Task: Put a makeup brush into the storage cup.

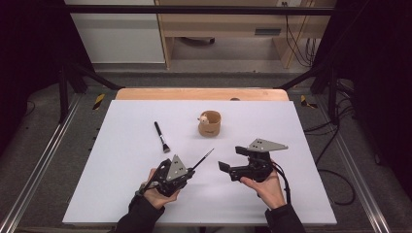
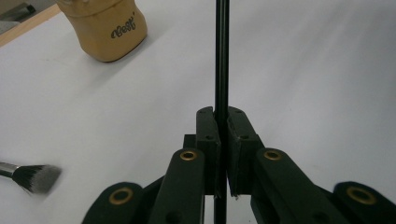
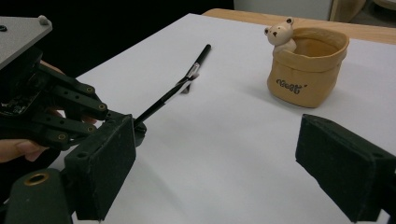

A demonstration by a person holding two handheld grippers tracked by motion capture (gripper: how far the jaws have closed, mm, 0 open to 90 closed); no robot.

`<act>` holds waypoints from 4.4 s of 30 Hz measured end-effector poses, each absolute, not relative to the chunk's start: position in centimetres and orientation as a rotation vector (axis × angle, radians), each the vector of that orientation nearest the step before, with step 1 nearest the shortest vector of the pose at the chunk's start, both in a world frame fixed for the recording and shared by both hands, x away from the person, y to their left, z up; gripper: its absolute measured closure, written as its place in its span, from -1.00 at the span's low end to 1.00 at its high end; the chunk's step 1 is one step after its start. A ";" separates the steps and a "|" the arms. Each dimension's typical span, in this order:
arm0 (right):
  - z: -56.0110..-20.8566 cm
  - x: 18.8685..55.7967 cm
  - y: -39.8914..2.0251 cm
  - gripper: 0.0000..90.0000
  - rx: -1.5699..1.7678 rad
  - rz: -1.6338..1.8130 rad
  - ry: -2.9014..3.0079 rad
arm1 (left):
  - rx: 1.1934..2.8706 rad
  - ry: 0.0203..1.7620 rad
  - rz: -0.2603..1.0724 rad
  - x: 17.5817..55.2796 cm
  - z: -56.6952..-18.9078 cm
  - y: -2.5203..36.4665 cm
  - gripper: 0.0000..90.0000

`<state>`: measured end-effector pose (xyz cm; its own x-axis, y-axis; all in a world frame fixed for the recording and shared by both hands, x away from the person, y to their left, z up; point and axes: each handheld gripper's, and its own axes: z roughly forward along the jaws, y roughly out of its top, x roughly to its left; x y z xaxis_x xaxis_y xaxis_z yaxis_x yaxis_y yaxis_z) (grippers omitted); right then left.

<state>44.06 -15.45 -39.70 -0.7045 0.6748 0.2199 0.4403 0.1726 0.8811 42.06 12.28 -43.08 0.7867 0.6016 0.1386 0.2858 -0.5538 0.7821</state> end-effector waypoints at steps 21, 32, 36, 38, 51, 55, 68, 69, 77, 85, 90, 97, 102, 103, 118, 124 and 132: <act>-41.5 43.5 -14.0 -0.62 1.197 1.680 2.145 | 2.089 0.752 0.520 41.4 -43.5 11.5 0.88; -42.0 43.7 -13.2 -0.46 1.234 1.731 2.138 | 2.049 0.801 0.505 41.4 -43.5 10.8 0.88; -41.9 43.8 -12.9 -0.38 1.249 1.752 2.129 | 2.023 0.817 0.499 41.5 -43.3 10.6 0.88; -41.8 43.9 -12.8 -0.34 1.252 1.763 2.125 | 2.016 0.821 0.499 41.5 -43.2 10.5 0.88; -41.6 44.5 -12.6 -0.05 1.304 1.845 2.075 | 1.981 0.827 0.486 41.6 -42.9 9.3 0.88; -41.8 44.4 -12.6 0.04 1.298 1.853 2.070 | 1.973 0.820 0.486 41.3 -42.9 9.2 0.88; -42.0 44.2 -12.1 0.32 1.321 1.918 2.043 | 1.943 0.837 0.461 41.0 -43.2 8.7 0.88; -42.0 44.2 -12.1 0.34 1.322 1.923 2.043 | 1.945 0.835 0.459 41.0 -43.3 8.6 0.88; -42.1 44.2 -12.1 0.58 1.338 1.932 2.041 | 1.938 0.827 0.458 40.7 -43.4 8.2 0.88; -42.3 44.3 -12.5 0.81 1.374 1.967 2.020 | 1.936 0.825 0.450 40.6 -43.5 8.0 0.88; -42.2 44.2 -12.5 0.87 1.352 1.986 2.034 | 1.942 0.822 0.446 40.5 -43.6 8.0 0.88; -42.1 44.1 -12.6 0.89 1.317 1.990 2.065 | 1.950 0.808 0.438 40.6 -43.6 8.0 0.87; -41.8 44.0 -12.9 0.89 1.266 1.965 2.055 | 1.957 0.794 0.428 40.6 -43.5 8.2 0.69; -41.7 44.0 -13.1 0.89 1.250 1.949 2.054 | 1.955 0.791 0.424 40.6 -43.5 8.3 0.65; -40.8 43.8 -14.6 0.89 1.193 1.823 2.012 | 1.924 0.743 0.400 41.2 -42.2 11.5 -0.05; -40.6 43.8 -15.2 0.89 1.177 1.779 2.001 | 1.908 0.747 0.428 41.5 -41.7 13.2 -0.31; -40.3 43.8 -15.9 0.89 1.168 1.728 1.986 | 1.895 0.755 0.447 41.9 -41.2 15.2 -0.50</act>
<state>43.84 -15.90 -40.33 -0.6426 0.7051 0.2999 0.3948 -0.0308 0.9183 41.92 15.21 -41.15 0.7364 0.6761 -0.0240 0.3043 -0.2994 0.9043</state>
